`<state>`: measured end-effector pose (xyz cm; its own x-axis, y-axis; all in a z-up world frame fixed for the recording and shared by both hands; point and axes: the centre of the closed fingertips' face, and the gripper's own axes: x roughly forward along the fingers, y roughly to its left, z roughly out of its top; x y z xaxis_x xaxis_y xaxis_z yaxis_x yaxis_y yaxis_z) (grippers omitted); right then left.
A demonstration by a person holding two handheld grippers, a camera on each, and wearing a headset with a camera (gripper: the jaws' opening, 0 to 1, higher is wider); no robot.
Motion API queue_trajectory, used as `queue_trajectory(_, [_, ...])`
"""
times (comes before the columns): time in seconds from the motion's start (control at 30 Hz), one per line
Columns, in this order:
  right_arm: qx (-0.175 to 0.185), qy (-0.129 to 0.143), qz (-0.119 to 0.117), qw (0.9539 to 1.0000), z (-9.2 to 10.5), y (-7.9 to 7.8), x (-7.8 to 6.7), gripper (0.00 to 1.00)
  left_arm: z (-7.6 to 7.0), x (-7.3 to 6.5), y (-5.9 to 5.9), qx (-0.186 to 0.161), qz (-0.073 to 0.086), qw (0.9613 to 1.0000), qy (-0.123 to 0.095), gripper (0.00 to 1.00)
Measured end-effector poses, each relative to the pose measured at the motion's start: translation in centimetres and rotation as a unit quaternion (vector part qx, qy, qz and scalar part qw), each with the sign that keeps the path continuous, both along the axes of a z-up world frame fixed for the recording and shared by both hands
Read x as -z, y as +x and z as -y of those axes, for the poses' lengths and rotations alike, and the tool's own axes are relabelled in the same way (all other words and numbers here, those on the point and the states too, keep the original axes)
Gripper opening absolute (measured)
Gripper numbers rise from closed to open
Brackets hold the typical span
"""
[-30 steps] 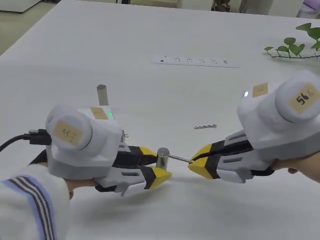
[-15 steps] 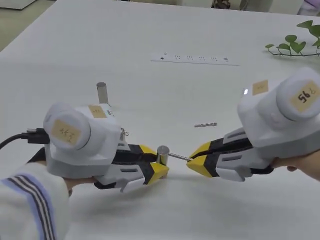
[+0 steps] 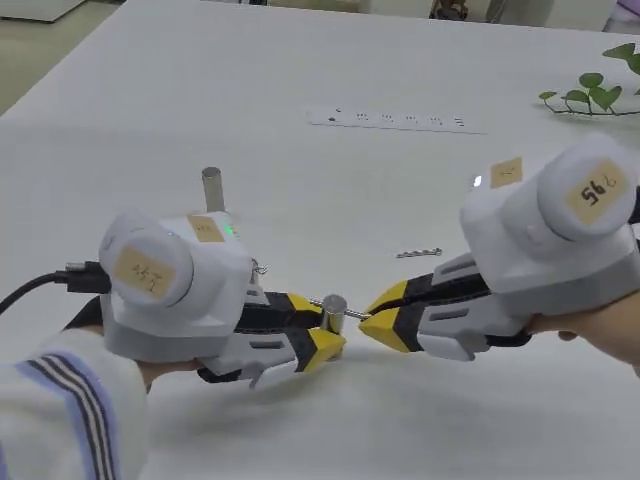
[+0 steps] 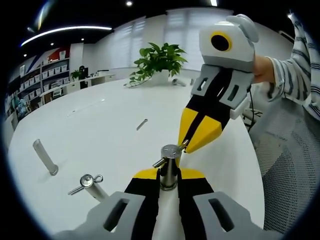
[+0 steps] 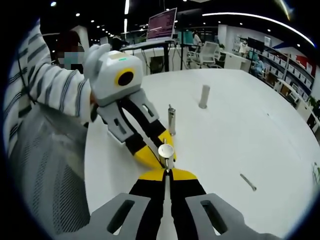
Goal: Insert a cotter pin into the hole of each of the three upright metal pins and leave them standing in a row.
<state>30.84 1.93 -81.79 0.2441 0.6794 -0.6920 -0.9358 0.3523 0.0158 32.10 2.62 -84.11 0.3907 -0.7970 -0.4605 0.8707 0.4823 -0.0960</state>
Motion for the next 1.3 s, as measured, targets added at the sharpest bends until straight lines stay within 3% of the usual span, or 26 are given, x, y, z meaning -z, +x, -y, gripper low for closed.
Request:
queue_trajectory(0.37, [0.011,0.014,-0.003,0.9998,-0.8,0.5,0.2,0.06,0.0,0.0,0.1,-0.006,-0.001,1.0,-0.005,0.11])
queue_trajectory(0.5, [0.015,0.006,-0.005,0.9999,-0.4,0.5,0.4,0.16,0.1,0.0,0.1,-0.011,-0.006,0.9999,-0.011,0.12])
queue_trajectory(0.7, [0.025,0.011,-0.013,0.9996,0.7,0.3,0.1,0.12,0.0,0.0,0.1,-0.015,-0.004,0.9998,-0.012,0.12])
queue_trajectory(0.9, [0.019,0.022,-0.01,0.9995,0.3,0.3,-0.4,0.04,0.0,0.0,0.1,-0.017,-0.003,0.9998,-0.011,0.12])
queue_trajectory(1.3, [0.011,0.019,-0.004,0.9998,-0.1,0.4,-0.1,0.03,-0.1,0.1,0.0,-0.016,0.006,0.9998,-0.007,0.11])
